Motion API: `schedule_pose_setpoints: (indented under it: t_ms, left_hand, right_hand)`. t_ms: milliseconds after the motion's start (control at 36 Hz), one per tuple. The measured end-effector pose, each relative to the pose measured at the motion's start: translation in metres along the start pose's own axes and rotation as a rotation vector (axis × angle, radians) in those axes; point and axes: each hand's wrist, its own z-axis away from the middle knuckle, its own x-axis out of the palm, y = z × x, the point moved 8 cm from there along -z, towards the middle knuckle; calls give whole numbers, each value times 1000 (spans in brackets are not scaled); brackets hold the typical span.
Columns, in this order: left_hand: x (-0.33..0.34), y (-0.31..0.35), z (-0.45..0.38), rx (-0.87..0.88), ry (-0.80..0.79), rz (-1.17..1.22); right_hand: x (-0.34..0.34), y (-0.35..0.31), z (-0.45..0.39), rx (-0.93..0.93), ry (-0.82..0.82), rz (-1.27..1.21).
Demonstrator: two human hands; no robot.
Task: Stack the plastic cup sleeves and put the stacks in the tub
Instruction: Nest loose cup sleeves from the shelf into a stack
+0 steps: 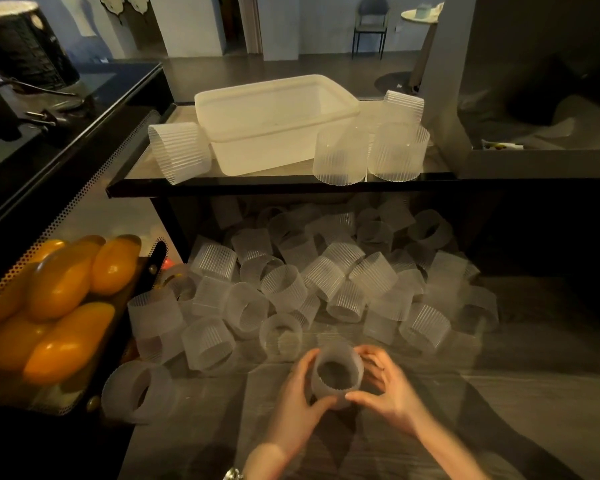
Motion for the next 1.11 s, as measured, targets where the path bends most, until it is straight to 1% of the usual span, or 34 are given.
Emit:
schedule_pose_setpoints:
  t_ms: [111, 333, 500, 556, 639, 694, 750, 806, 917, 1028, 1111]
  left_hand:
    - [1, -5, 2, -27, -8, 19]
    - [-3, -8, 6, -16, -17, 37]
    - [-17, -12, 13, -30, -15, -16]
    - [-26, -18, 13, -58, 30, -3]
    - [-46, -27, 12, -113, 169, 4]
    - [-60, -32, 10, -118, 271, -8]
    - [-70, -36, 7, -144, 323, -17]
    - [-73, -40, 2, -183, 318, 2]
    - [-68, -45, -12, -240, 234, 37]
    - [-64, -43, -21, -220, 223, 29]
    - [-63, -37, -23, -188, 240, 44]
  right_hand:
    - [-1, 3, 0, 21, -8, 20]
    - [-2, 2, -8, 38, 4, 60]
    - [-2, 0, -22, 53, 5, 79]
    - [-2, -2, -31, 68, 25, 105]
    - [4, -6, -49, 96, 33, 136]
    - [12, -6, -61, 153, -5, 140]
    - [22, -5, -70, 213, -73, 162]
    - [30, -5, -77, 257, -115, 179]
    - [39, -6, -88, 314, -148, 120]
    - [47, -8, -90, 347, -234, 72]
    - [50, -10, -89, 356, -241, 47]
